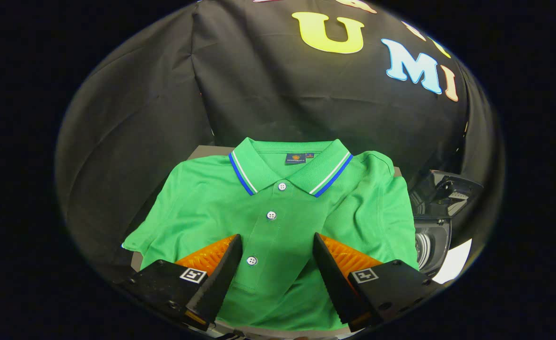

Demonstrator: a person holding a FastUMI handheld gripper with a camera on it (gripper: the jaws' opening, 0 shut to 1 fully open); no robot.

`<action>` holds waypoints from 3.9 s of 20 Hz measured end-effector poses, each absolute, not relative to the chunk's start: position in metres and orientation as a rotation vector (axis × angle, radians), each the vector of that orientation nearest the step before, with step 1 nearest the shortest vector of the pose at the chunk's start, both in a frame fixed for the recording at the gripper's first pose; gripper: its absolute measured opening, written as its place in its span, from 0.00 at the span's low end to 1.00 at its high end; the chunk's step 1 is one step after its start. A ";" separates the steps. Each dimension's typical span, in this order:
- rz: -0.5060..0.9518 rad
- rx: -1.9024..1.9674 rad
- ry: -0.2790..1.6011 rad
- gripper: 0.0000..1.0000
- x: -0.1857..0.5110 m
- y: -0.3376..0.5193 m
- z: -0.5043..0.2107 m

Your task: Put the clothes into the washing machine and then close the washing machine lid.

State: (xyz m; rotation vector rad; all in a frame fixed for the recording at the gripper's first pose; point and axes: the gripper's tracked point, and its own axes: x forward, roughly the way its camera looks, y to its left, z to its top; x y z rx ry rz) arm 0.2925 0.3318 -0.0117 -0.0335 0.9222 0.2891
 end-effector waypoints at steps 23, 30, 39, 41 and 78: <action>0.483 -0.160 0.854 0.04 0.292 0.345 -0.004; 0.501 -0.065 0.714 0.04 0.298 0.343 0.043; 0.477 0.093 0.533 0.04 0.299 0.278 0.139; 0.455 0.088 0.494 0.04 0.298 0.260 0.156; 0.161 0.189 0.403 0.04 0.316 -0.045 0.166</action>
